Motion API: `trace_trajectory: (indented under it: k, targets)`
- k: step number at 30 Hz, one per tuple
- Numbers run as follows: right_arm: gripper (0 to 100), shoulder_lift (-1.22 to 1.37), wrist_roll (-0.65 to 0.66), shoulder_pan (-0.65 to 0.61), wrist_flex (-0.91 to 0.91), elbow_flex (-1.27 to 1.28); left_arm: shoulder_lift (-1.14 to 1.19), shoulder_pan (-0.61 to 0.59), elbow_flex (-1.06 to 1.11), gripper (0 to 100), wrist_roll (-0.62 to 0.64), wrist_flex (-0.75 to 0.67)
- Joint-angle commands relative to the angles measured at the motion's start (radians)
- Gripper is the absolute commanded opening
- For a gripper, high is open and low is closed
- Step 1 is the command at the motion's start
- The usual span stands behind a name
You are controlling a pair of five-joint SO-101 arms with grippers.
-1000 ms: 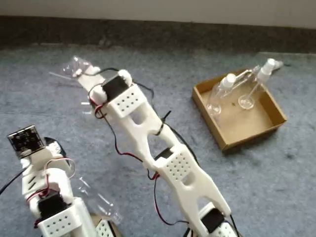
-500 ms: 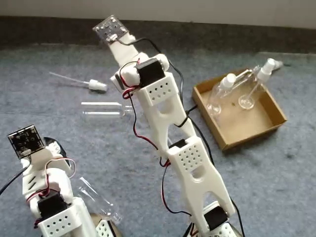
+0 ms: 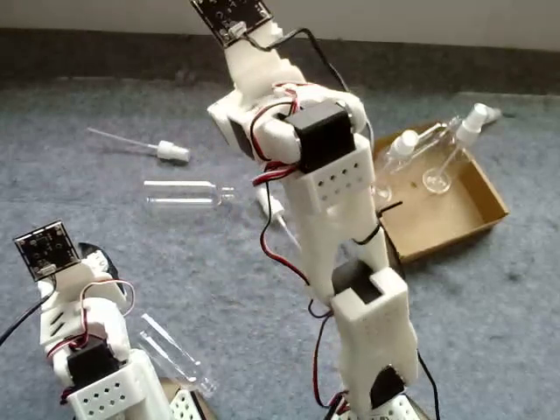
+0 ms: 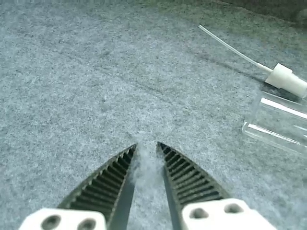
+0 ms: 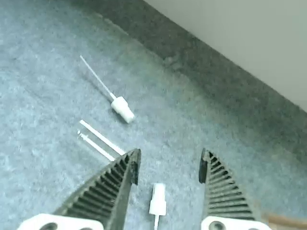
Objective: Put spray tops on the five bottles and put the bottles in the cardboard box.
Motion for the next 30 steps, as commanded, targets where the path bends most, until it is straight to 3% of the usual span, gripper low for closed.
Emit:
trace_trajectory:
  k: [1, 4, 11, 15, 24, 30]
  targets:
    - [17.3, -0.208, -0.097, -0.051, 0.016, 0.265, -0.010, -0.042, -0.018, 0, -0.009, -0.015]
    - [17.3, -0.309, -0.158, -0.125, 0.016, 0.447, -0.010, -0.104, -0.035, 0, -0.009, -0.015]
    - [17.3, -0.397, -0.164, -0.318, 0.013, 0.797, -0.010, -0.274, -0.081, 0, -0.144, 0.066]
    - [17.3, -0.397, -0.164, -0.395, -0.001, 0.958, -0.010, -0.395, -0.054, 0, -0.143, 0.075]
    - [17.3, -0.404, -0.164, -0.536, -0.094, 1.222, -0.010, -0.656, -0.035, 0, -0.146, 0.020]
    - [17.3, -0.403, -0.164, -0.639, -0.134, 1.331, -0.010, -0.728, -0.054, 0, -0.150, 0.003]
